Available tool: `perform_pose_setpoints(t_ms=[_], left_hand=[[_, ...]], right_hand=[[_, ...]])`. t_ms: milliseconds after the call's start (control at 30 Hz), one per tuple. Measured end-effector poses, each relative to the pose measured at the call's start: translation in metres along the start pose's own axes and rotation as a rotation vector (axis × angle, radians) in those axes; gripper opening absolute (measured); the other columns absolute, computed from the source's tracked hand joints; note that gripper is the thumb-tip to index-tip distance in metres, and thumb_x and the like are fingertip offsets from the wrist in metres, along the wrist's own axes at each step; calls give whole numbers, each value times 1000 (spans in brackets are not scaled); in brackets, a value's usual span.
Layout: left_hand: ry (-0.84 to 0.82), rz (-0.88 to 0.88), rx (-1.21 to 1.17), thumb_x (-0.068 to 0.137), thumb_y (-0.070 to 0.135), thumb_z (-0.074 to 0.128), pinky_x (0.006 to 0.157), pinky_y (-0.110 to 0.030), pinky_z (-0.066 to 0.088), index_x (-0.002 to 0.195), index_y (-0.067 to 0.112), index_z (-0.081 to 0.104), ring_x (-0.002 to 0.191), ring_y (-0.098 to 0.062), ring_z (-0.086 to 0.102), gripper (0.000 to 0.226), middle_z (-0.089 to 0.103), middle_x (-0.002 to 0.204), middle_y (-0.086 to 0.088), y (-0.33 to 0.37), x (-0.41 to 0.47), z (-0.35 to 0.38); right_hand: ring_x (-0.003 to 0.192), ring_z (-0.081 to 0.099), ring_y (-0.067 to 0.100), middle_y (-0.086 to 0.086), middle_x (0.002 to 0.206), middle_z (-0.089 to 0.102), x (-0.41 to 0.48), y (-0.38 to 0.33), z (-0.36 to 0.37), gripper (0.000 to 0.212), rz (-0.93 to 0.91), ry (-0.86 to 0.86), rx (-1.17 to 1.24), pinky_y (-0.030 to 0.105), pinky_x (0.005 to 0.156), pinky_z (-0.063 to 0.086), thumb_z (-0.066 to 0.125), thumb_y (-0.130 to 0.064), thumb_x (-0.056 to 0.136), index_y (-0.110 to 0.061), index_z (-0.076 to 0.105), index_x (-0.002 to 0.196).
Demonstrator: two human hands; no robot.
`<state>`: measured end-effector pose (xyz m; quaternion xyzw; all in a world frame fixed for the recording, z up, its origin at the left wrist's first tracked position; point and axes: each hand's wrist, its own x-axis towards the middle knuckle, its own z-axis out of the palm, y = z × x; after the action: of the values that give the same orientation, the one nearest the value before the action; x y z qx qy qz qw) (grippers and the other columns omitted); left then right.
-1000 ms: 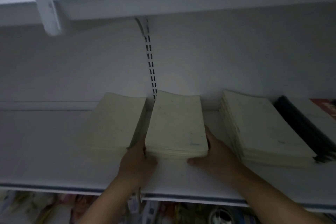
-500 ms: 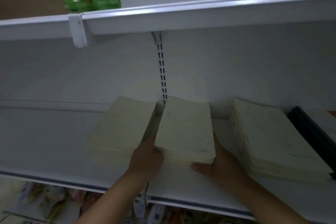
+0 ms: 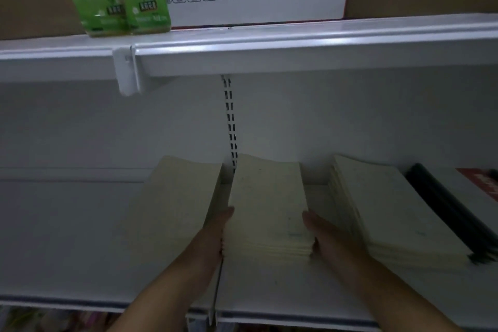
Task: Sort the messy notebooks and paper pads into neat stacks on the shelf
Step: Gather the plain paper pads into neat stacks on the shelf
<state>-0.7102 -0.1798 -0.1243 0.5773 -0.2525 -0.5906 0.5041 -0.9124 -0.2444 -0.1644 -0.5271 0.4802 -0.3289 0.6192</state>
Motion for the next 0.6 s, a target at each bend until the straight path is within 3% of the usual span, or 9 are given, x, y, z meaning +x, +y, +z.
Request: perform_pose_setpoints(t_ms=[67, 133, 233, 300, 400, 467, 533, 600], left_hand=[[9, 47, 79, 85, 41, 61, 110, -41, 36, 131, 12, 54, 123, -28, 52, 55, 55, 135, -11, -5, -5, -4], [128, 228, 312, 92, 36, 56, 113, -27, 28, 141, 16, 42, 135, -20, 40, 55, 40, 149, -4, 0, -14, -1], [88, 592, 551, 91, 30, 54, 92, 8, 22, 141, 44, 31, 130, 17, 30, 57, 33, 139, 38, 15, -34, 3], [29, 671, 526, 89, 28, 58, 86, 11, 24, 133, 42, 44, 115, 31, 34, 48, 42, 133, 36, 27, -40, 5], [-116, 585, 308, 90, 5, 58, 85, 3, 38, 111, 32, 62, 97, 25, 53, 35, 60, 117, 28, 35, -39, 30], [-220, 470, 221, 88, -1, 57, 99, -17, 42, 108, 25, 64, 107, 4, 60, 34, 67, 116, 15, 34, -37, 60], [-304, 297, 147, 88, 1, 56, 107, -31, 38, 123, 18, 59, 116, -10, 56, 39, 61, 128, 3, 24, -30, 89], [-369, 167, 115, 87, 4, 56, 87, -23, 46, 130, 19, 52, 99, -3, 58, 45, 64, 117, 12, 8, -23, 118]], right_hand=[[104, 60, 14, -4, 123, 62, -1, -3, 10, 33, -30, 59, -49, 30, 91, 48, 48, -26, 96, -29, 50, 130], [109, 59, 18, 3, 129, 59, -6, -6, 17, 43, -28, 115, -142, 30, 98, 45, 51, -24, 95, -17, 46, 137], [124, 49, 12, -6, 139, 47, -27, -26, 22, 61, -50, 189, -416, 18, 100, 37, 53, -40, 93, -20, 30, 146], [116, 43, -8, -31, 125, 39, -49, -44, 23, 41, -230, 226, -532, 4, 88, 31, 53, -38, 93, -43, 34, 128], [107, 47, -19, -46, 110, 43, -74, -69, 8, 34, -412, 305, -557, -1, 82, 35, 57, -32, 91, -52, 45, 115], [102, 57, -7, -37, 110, 54, -75, -76, -22, 26, -516, 503, -643, 0, 72, 38, 58, -32, 90, -48, 53, 110], [99, 60, 13, -18, 122, 53, -69, -70, -63, 33, -390, 604, -748, 10, 73, 39, 56, -32, 92, -33, 52, 125], [107, 56, 18, -7, 138, 45, -62, -59, -103, 47, -140, 604, -865, 20, 86, 39, 53, -35, 94, -23, 42, 138]])
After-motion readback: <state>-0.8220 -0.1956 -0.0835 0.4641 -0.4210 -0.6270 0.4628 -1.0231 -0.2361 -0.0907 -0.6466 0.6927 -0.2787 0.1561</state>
